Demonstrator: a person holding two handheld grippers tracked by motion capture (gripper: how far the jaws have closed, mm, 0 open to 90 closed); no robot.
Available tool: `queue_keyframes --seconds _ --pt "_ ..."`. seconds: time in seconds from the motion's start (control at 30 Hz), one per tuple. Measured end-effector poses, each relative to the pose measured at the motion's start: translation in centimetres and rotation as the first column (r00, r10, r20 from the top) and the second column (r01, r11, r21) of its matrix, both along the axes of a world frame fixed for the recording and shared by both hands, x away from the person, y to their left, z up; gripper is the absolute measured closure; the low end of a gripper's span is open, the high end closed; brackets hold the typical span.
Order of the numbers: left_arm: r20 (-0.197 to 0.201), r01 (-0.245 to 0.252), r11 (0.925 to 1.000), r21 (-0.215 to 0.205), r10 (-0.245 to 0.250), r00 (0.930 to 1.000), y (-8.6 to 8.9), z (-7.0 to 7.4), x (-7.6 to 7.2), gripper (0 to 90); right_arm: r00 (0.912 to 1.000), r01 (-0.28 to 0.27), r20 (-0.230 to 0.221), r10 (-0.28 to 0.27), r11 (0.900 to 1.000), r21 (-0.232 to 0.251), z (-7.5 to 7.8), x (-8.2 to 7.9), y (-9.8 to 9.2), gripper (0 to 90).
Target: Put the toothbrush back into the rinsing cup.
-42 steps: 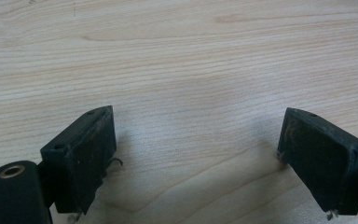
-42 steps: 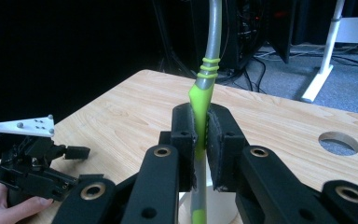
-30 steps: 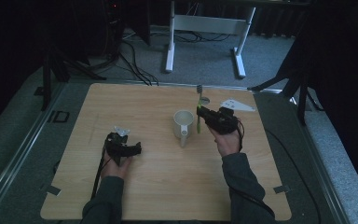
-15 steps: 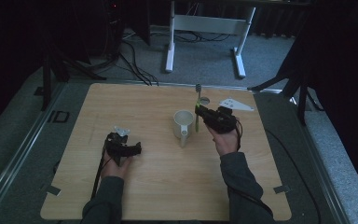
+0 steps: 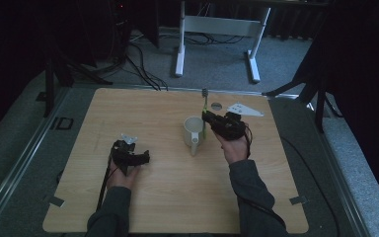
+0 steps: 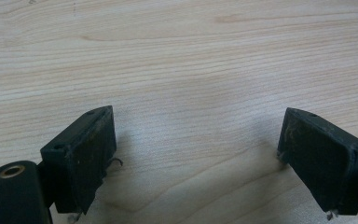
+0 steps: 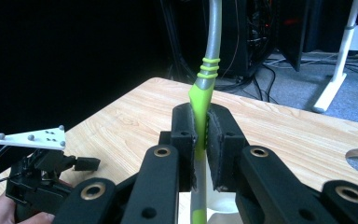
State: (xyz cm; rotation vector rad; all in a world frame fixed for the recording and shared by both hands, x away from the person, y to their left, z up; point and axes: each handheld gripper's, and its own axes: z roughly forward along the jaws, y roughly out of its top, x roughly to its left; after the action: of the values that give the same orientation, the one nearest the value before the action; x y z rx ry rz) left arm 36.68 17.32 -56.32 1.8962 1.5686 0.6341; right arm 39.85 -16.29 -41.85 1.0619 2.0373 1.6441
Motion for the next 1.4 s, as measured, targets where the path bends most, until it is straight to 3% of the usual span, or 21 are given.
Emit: queue_keyframes --seconds 1.4 --pt "0.000 0.000 1.0000 0.000 0.000 1.0000 0.0 0.0 0.0 11.7 0.9999 -0.013 0.011 0.013 1.000 0.019 -0.2 0.3 1.5 81.8"
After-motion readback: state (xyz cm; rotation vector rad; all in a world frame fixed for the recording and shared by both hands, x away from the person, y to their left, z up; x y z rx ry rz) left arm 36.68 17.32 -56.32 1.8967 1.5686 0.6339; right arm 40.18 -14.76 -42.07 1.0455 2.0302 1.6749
